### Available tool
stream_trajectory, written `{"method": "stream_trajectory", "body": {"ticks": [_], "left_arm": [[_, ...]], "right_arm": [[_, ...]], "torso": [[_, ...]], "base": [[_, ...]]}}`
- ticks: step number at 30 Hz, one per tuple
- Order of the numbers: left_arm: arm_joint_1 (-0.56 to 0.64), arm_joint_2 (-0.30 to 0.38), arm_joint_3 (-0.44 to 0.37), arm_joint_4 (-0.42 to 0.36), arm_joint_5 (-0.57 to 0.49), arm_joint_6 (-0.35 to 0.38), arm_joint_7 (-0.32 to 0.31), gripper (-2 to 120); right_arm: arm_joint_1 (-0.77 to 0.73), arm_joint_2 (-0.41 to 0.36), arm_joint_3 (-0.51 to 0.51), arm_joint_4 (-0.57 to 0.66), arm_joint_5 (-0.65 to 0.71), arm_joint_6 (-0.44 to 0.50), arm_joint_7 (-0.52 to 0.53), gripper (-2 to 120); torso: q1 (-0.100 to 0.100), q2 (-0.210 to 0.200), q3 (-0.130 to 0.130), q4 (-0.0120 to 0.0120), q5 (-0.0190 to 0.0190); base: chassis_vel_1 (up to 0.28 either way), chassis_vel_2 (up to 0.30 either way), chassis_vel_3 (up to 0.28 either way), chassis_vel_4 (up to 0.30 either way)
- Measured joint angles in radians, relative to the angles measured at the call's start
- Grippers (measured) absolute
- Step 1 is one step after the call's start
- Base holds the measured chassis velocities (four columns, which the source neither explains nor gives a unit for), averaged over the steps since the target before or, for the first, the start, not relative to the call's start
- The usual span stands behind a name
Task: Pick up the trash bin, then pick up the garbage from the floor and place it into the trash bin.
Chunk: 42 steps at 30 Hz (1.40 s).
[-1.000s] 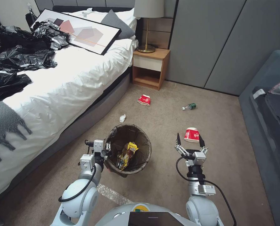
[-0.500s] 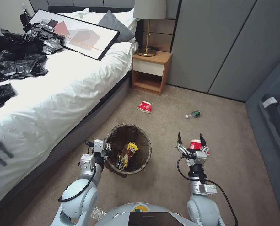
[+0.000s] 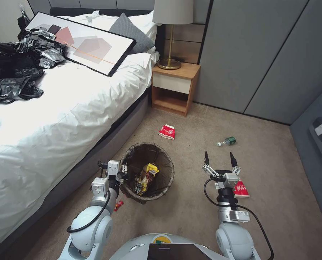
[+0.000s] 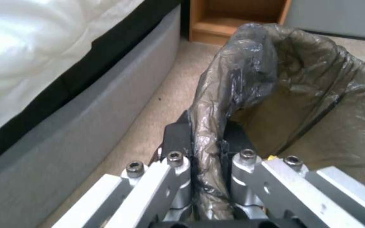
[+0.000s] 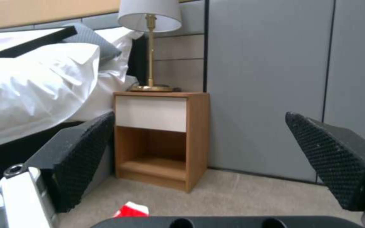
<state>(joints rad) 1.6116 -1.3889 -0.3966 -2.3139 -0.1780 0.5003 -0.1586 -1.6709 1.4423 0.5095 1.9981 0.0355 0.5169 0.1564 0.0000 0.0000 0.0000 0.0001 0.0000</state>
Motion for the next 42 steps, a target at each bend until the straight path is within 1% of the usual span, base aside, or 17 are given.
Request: {"method": "stream_trajectory", "body": {"ticks": [7,15,20,22,23,24,25,26,27,28,29,30,32,35,36,41,42], "left_arm": [[-0.001,0.0,-0.001,0.0,0.0,0.001,0.0,7],[-0.002,0.0,-0.002,0.0,-0.001,0.001,-0.001,7],[-0.003,0.0,-0.003,0.001,-0.002,0.001,0.0,7],[-0.002,-0.001,-0.005,0.001,-0.002,0.001,0.0,7],[-0.002,-0.001,-0.005,0.001,-0.002,0.001,0.0,7],[-0.002,-0.001,-0.005,0.001,-0.002,0.001,0.0,7],[-0.002,-0.002,-0.005,0.001,-0.002,0.001,0.0,7],[-0.002,-0.002,-0.005,0.001,-0.002,0.001,0.0,7],[-0.002,-0.002,-0.005,0.001,-0.002,0.001,0.0,7],[-0.002,-0.002,-0.005,0.001,-0.002,0.001,0.0,7],[-0.002,-0.002,-0.005,0.001,-0.002,0.001,0.0,7],[-0.002,-0.003,-0.005,0.001,-0.002,0.001,0.0,7],[-0.002,-0.003,-0.005,0.003,-0.002,0.0,0.0,7],[-0.003,-0.003,-0.005,0.004,-0.003,0.0,0.0,7],[-0.003,-0.003,-0.005,0.006,-0.003,0.0,0.0,7],[-0.003,-0.001,-0.005,0.008,-0.003,0.0,0.0,7],[-0.003,-0.001,-0.005,0.008,-0.003,0.0,0.0,7]], "right_arm": [[0.013,-0.001,0.008,-0.007,-0.007,0.002,-0.003,100],[0.046,0.002,0.026,-0.039,-0.052,0.049,-0.008,100],[0.06,-0.001,0.038,-0.044,-0.079,0.05,0.001,100],[0.071,-0.004,0.048,-0.04,-0.1,-0.001,0.038,100],[0.071,-0.004,0.048,-0.04,-0.1,-0.001,0.038,100],[0.073,-0.006,0.053,-0.032,-0.107,-0.049,0.07,100],[0.071,-0.008,0.059,-0.02,-0.106,-0.119,0.102,100],[0.071,-0.008,0.059,-0.02,-0.106,-0.119,0.102,100],[0.064,-0.012,0.066,-0.009,-0.092,-0.216,0.142,100],[0.06,-0.014,0.07,-0.004,-0.079,-0.261,0.158,100],[0.06,-0.014,0.07,-0.004,-0.079,-0.261,0.158,100],[0.057,-0.017,0.074,-0.002,-0.053,-0.331,0.188,100],[0.064,-0.022,0.087,-0.03,-0.013,-0.425,0.22,100],[0.071,-0.023,0.093,-0.049,-0.002,-0.452,0.225,100],[0.081,-0.025,0.104,-0.084,0.005,-0.478,0.227,100],[0.11,-0.033,0.124,-0.172,0.031,-0.505,0.223,100],[0.11,-0.033,0.124,-0.172,0.031,-0.505,0.223,100]], "torso": [[0.0,0.0,0.0,0.0001,0.0002],[0.0,0.0,0.0,0.0,0.0001],[0.0,0.0,0.0,-0.0001,0.0001],[0.0,0.0,0.0,-0.0001,0.0001],[0.0,0.0,0.0,-0.0001,0.0001],[0.0,0.0,0.0,0.0,0.0001],[0.0,0.0,0.0,0.0,0.0001],[0.0,0.0,0.0,0.0,0.0001],[0.0,0.0,0.0,-0.0001,0.0001],[0.0,0.0,0.0,0.0,0.0001],[0.0,0.0,0.0,0.0,0.0001],[0.0,0.0,0.0,-0.0002,0.0001],[0.0,0.0,0.0,-0.0001,0.0],[0.0,0.0,0.0,0.0,0.0001],[0.0,0.0,0.0,0.0,0.0001],[0.0,0.0,0.0,0.0,0.0002],[0.0,0.0,0.0,0.0,0.0002]], "base": [[-0.129,0.119,0.127,-0.128],[0.001,0.011,0.012,-0.016],[0.0,0.0,0.0,0.0],[0.0,0.0,0.0,0.0],[0.0,0.0,0.0,0.0],[0.0,0.0,0.0,0.0],[0.0,0.0,0.0,0.0],[0.0,0.0,0.0,0.0],[0.0,0.0,0.0,0.0],[0.0,0.0,0.0,0.0],[0.0,0.0,0.0,0.0],[0.0,0.0,0.0,0.0],[0.0,0.0,0.0,0.0],[0.0,0.0,0.0,0.0],[0.0,0.0,0.0,0.0],[0.0,0.0,0.0,0.0],[0.0,0.0,0.0,0.0]]}}
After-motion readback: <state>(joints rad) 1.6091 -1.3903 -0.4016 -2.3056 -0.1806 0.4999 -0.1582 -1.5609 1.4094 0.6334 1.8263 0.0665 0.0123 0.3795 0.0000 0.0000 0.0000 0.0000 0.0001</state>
